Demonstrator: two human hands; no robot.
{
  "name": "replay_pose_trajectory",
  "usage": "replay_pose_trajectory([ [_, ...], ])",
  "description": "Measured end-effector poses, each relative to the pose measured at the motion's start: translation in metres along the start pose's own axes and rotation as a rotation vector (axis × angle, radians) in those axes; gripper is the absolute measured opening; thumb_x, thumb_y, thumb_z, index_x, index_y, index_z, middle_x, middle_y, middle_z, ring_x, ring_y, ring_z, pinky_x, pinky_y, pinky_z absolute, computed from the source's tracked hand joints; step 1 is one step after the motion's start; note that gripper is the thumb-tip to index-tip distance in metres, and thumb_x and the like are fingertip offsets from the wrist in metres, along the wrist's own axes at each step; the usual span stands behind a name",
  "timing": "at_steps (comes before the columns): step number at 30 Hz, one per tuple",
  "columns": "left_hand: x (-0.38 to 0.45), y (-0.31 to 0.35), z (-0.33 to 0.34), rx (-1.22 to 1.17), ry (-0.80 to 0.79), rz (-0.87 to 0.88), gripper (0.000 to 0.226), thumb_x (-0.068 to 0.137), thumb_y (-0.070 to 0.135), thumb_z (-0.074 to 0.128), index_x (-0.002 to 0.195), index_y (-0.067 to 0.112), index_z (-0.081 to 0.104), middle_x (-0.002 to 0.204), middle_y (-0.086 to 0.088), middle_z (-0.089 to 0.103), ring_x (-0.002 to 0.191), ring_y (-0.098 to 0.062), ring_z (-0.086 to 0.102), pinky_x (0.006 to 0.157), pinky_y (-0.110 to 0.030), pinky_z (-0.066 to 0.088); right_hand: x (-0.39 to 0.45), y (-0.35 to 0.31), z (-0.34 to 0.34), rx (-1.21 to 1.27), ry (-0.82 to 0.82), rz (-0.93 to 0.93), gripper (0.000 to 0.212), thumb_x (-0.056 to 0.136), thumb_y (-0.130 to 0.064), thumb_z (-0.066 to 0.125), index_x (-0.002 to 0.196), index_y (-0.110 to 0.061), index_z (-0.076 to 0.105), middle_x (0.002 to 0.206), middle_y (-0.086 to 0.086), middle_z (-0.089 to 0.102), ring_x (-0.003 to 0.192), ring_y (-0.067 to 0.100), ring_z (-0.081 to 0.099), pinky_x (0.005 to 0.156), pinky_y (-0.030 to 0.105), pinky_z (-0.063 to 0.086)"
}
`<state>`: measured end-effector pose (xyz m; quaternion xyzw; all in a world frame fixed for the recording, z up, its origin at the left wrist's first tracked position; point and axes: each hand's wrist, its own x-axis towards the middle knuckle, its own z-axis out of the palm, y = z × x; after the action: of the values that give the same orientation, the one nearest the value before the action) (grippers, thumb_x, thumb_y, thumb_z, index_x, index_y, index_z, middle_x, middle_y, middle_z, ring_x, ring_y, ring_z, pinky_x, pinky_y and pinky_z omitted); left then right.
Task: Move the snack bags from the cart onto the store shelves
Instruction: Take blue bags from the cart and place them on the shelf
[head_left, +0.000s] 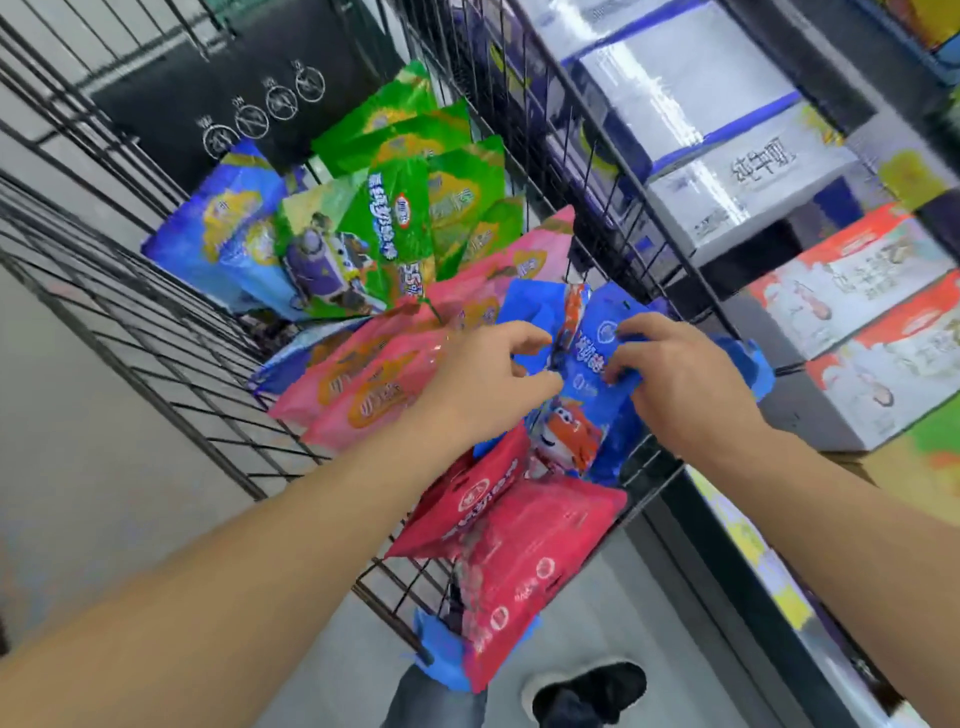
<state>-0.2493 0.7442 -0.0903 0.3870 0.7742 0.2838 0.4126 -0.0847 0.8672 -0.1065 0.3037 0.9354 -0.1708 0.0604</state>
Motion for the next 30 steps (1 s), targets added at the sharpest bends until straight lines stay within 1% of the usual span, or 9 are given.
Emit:
replay_pose_trajectory([
  [6, 0.004, -0.002, 0.019, 0.087, -0.118, 0.017, 0.050, 0.086, 0.044, 0.068, 0.130, 0.024, 0.057, 0.130, 0.011, 0.060, 0.108, -0.008, 0.059, 0.092, -0.026, 0.045, -0.019, -0.020, -0.015, 0.379, 0.359, 0.055, 0.027, 0.058, 0.004, 0.038, 0.057, -0.009, 0.061, 0.093, 0.004, 0.062, 0.082, 0.015, 0.056, 0.070, 0.023, 0.044],
  [9, 0.014, 0.004, 0.023, -0.120, -0.118, -0.071, 0.049, 0.092, 0.049, 0.058, 0.133, 0.023, 0.055, 0.134, 0.010, 0.057, 0.118, -0.007, 0.055, 0.102, -0.029, 0.041, -0.024, -0.022, -0.040, 0.640, 0.389, 0.174, 0.032, 0.054, 0.006, 0.036, 0.052, -0.018, 0.057, 0.092, -0.005, 0.062, 0.086, -0.005, 0.054, 0.073, 0.006, 0.036],
  [11, 0.020, 0.012, 0.024, -0.313, -0.093, -0.148, 0.048, 0.094, 0.052, 0.052, 0.132, 0.023, 0.055, 0.130, 0.011, 0.058, 0.120, -0.009, 0.054, 0.105, -0.034, 0.042, -0.023, -0.022, -0.056, 0.915, 0.390, 0.288, 0.039, 0.054, 0.006, 0.032, 0.047, -0.025, 0.054, 0.090, -0.008, 0.065, 0.087, -0.007, 0.058, 0.071, 0.010, 0.041],
  [14, 0.025, 0.022, 0.023, -0.623, -0.123, -0.252, 0.026, 0.098, 0.044, 0.050, 0.113, 0.025, 0.059, 0.101, 0.018, 0.062, 0.088, 0.003, 0.062, 0.077, -0.020, 0.047, -0.023, -0.022, -0.066, 1.391, 0.380, 0.419, 0.056, 0.059, 0.020, 0.017, 0.040, -0.020, 0.051, 0.085, -0.002, 0.069, 0.082, 0.011, 0.067, 0.059, 0.021, 0.053],
  [16, 0.028, 0.026, 0.023, -0.806, -0.146, -0.303, 0.014, 0.098, 0.036, 0.054, 0.099, 0.025, 0.063, 0.090, 0.013, 0.070, 0.075, -0.003, 0.066, 0.072, -0.024, 0.048, -0.023, -0.022, -0.070, 1.537, 0.362, 0.437, 0.061, 0.062, 0.025, 0.015, 0.041, -0.019, 0.052, 0.090, 0.000, 0.071, 0.090, 0.021, 0.070, 0.064, 0.034, 0.059],
  [19, 0.030, 0.023, 0.024, -0.890, -0.089, -0.293, 0.012, 0.098, 0.024, 0.055, 0.092, 0.022, 0.066, 0.084, 0.009, 0.074, 0.075, -0.013, 0.067, 0.073, -0.033, 0.050, -0.025, -0.012, -0.071, 1.629, 0.427, 0.484, 0.057, 0.076, 0.027, 0.033, 0.063, -0.019, 0.064, 0.100, 0.003, 0.073, 0.085, 0.023, 0.072, 0.063, 0.036, 0.059],
  [23, 0.029, 0.024, 0.026, -0.891, -0.015, -0.253, 0.012, 0.100, 0.022, 0.052, 0.094, 0.021, 0.063, 0.084, 0.010, 0.074, 0.066, -0.008, 0.069, 0.062, -0.027, 0.051, -0.034, 0.005, -0.063, 1.666, 0.534, 0.617, 0.046, 0.075, -0.005, 0.070, 0.119, -0.015, 0.059, 0.122, 0.010, 0.065, 0.090, 0.025, 0.069, 0.061, 0.034, 0.056],
  [27, 0.025, 0.040, 0.030, -0.897, 0.041, -0.231, 0.012, 0.099, 0.020, 0.054, 0.093, 0.021, 0.065, 0.089, 0.005, 0.075, 0.069, -0.013, 0.070, 0.058, -0.029, 0.055, -0.048, 0.007, -0.054, 1.769, 0.439, 0.760, 0.016, 0.095, -0.021, 0.055, 0.091, -0.009, 0.064, 0.076, 0.002, 0.074, 0.067, 0.019, 0.071, 0.067, 0.037, 0.059],
  [30, 0.023, 0.057, 0.038, -0.799, 0.063, -0.205, 0.017, 0.098, 0.022, 0.057, 0.083, 0.019, 0.064, 0.086, 0.000, 0.072, 0.070, -0.016, 0.066, 0.063, -0.030, 0.053, -0.066, 0.010, -0.049, 1.600, 0.538, 0.777, 0.018, 0.096, -0.006, 0.050, 0.090, -0.007, 0.067, 0.083, 0.009, 0.076, 0.078, 0.026, 0.074, 0.073, 0.045, 0.059],
])
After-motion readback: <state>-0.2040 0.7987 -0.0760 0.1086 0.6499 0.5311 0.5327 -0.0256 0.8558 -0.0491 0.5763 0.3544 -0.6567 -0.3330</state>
